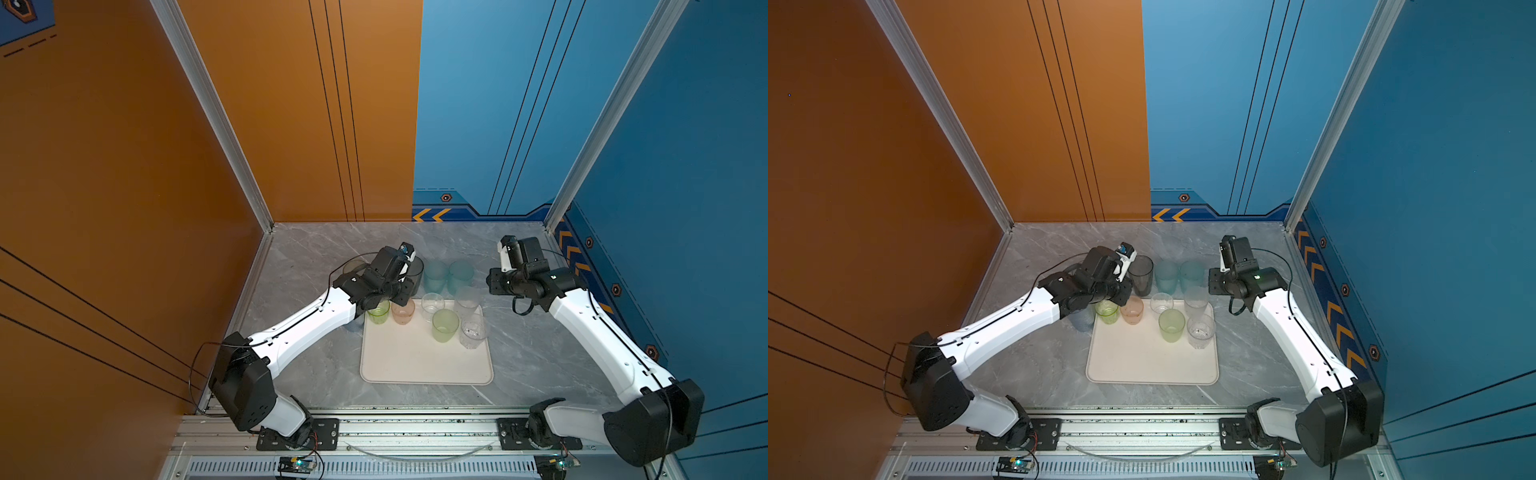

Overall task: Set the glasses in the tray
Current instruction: 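Open the right gripper and raise it off the green cup, then move the right gripper to the teal dimpled cups beyond the tray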

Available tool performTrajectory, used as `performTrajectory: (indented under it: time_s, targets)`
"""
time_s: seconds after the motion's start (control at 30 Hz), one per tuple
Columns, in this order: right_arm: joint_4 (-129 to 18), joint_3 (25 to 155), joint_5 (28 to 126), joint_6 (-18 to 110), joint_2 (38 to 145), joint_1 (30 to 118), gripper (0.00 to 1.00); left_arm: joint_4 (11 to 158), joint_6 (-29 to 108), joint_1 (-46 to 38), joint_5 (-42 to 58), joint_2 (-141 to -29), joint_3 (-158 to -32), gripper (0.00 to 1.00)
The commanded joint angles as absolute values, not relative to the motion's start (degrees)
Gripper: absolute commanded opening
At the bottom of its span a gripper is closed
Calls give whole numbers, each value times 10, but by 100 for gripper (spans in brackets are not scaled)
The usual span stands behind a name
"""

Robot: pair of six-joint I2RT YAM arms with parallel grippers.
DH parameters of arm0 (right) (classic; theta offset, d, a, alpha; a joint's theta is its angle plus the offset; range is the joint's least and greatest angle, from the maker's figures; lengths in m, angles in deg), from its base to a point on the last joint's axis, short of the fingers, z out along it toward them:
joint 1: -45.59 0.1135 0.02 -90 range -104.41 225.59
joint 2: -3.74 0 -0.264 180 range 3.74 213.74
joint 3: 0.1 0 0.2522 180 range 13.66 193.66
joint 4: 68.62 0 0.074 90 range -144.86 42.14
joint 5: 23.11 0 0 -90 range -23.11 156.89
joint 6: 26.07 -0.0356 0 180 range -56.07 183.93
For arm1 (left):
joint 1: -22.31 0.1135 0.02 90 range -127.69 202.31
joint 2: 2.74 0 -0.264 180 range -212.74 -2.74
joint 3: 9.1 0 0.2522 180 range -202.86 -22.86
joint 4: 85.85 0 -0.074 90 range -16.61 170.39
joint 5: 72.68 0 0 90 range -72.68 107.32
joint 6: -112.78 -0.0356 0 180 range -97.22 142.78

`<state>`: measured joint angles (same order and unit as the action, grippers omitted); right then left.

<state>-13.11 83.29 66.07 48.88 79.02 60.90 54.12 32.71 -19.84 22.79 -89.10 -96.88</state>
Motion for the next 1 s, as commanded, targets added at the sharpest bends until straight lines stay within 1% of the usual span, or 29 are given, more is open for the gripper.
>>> performTrajectory:
  time_s: [0.0,0.17,0.4,0.7,0.97]
  targets:
    - [-126,865,691,490,820,593,33,521,309,-213,246,-906,-1005,21]
    - [-127,906,727,498,884,578,32,519,306,-225,245,-923,-1026,21]
    - [-127,955,741,500,962,576,31,519,307,-226,241,-927,-1022,21]
    - [-118,1007,726,500,1036,580,30,518,305,-213,238,-911,-1003,21]
    - [-112,1031,717,500,1076,585,30,525,307,-199,233,-898,-982,21]
